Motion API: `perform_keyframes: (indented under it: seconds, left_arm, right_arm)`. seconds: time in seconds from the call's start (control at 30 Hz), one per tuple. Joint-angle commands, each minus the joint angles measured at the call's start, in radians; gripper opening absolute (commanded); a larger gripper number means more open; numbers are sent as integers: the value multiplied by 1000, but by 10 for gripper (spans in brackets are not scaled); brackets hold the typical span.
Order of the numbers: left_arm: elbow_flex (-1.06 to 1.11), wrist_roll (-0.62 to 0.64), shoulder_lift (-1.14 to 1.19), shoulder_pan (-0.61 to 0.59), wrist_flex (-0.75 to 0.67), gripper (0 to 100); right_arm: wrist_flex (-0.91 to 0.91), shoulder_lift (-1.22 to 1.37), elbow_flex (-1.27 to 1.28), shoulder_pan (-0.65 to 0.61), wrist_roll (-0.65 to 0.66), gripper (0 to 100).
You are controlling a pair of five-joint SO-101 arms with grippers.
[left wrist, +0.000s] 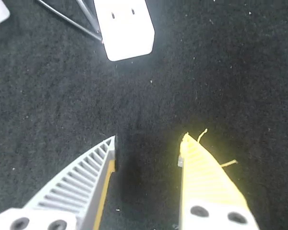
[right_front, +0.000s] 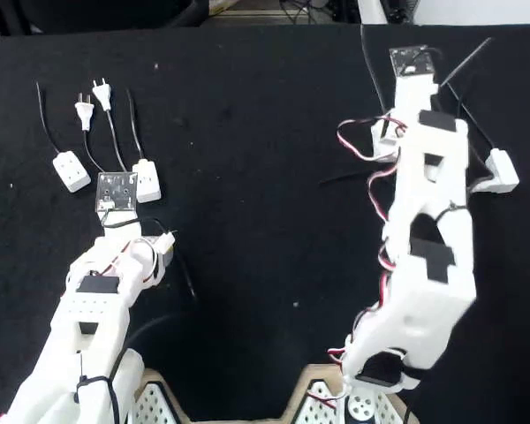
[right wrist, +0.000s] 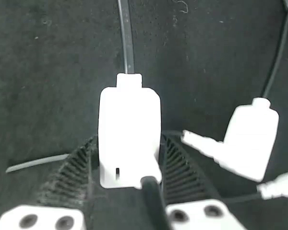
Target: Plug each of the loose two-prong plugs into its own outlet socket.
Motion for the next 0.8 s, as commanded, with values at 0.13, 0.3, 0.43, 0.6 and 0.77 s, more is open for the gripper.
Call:
perform_keyframes:
  seconds: [0.13,0.3,0.43,0.6,0.77]
  left_arm:
    - [-5,14,-12,-8,-14,220]
    - [-5,14,-12,-8,-14,220]
    - [-5,14,-12,-8,-14,220]
    - [-5,14,-12,-8,-14,220]
    - [-5,14,-12,-8,-14,220]
  right_arm:
    - [8,217,-332,61,-5,11]
    - [89,323,-444,117,-8,11]
    - [275,328,-545,146,-8,11]
    - [385,344,-639,157,-6,12]
    - [358,397,-647,138,-2,114]
